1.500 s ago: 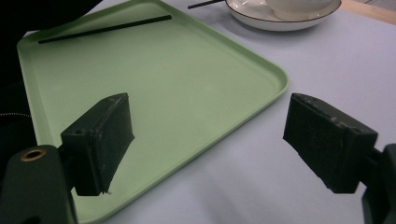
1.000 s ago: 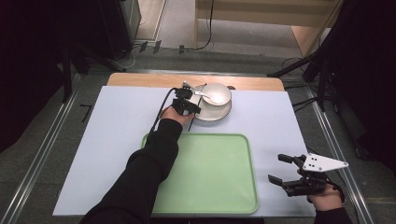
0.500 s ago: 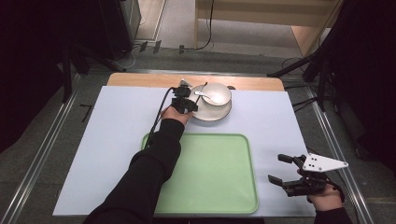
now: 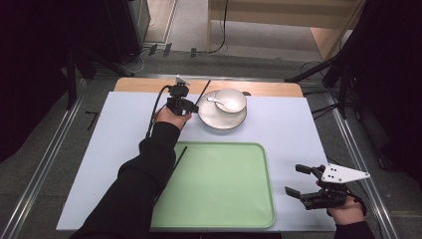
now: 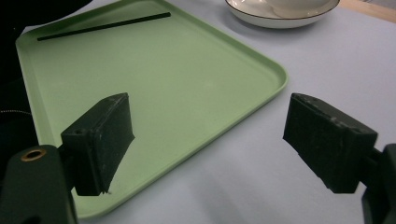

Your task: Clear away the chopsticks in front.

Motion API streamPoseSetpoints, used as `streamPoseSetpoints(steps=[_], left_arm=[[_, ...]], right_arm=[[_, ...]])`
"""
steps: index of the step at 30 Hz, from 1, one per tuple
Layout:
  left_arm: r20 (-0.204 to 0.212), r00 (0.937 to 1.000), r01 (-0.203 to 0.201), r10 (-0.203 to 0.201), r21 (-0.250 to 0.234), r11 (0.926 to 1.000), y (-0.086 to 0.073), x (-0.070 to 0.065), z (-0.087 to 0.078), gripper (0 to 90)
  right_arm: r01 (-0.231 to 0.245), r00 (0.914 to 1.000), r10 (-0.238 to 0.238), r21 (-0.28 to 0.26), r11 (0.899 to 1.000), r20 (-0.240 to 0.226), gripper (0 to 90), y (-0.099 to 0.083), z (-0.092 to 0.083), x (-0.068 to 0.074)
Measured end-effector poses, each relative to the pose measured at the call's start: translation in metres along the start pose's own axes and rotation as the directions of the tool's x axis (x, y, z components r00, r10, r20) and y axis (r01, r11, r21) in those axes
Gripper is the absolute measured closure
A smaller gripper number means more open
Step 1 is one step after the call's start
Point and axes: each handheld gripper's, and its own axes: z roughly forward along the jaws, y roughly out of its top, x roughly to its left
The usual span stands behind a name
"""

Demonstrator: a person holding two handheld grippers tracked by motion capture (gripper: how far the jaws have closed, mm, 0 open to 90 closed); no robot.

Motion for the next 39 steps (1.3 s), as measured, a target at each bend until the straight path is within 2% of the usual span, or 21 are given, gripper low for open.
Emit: streamPoseSetpoints(steps=[1, 4, 11, 18, 25, 31, 39], left_arm=[[0.011, 0.9999, -0.001, 0.001, -0.004, 1.0000, -0.001, 0.001, -0.005, 85.9], [0.014, 0.9997, -0.019, 0.019, -0.001, 0.9998, -0.005, 0.003, -0.017, 85.9], [0.029, 0.9990, -0.033, 0.033, -0.005, 0.9994, -0.019, 0.010, -0.039, 86.0], [0.039, 0.9980, -0.051, 0.050, 0.004, 0.9987, -0.038, 0.013, -0.049, 86.0], [0.046, 0.9972, -0.059, 0.059, -0.010, 0.9982, -0.062, 0.016, -0.058, 86.0], [0.049, 0.9958, -0.076, 0.077, -0.014, 0.9970, -0.083, 0.014, -0.062, 86.0], [0.064, 0.9948, -0.078, 0.079, -0.015, 0.9969, -0.109, 0.011, -0.073, 86.0]], right_arm=[[0.001, 1.0000, -0.001, 0.002, 1.000, 0.000, 16.3, 0.000, 0.000, 0.000], [-0.001, 1.0000, 0.001, 0.005, 1.000, 0.000, 16.6, 0.000, 0.000, 0.000], [-0.002, 1.0000, 0.002, 0.005, 1.000, 0.002, 16.7, 0.000, 0.000, 0.000], [-0.005, 1.0000, 0.005, 0.009, 1.000, 0.003, 16.7, 0.000, 0.000, 0.000], [-0.007, 1.0000, 0.007, 0.013, 1.000, 0.005, 16.8, -0.001, 0.001, 0.000], [-0.006, 1.0000, 0.005, 0.015, 1.000, 0.005, 16.8, -0.001, 0.001, 0.000], [0.004, 1.0000, -0.004, 0.012, 1.000, 0.006, 16.8, 0.000, 0.000, 0.001]])
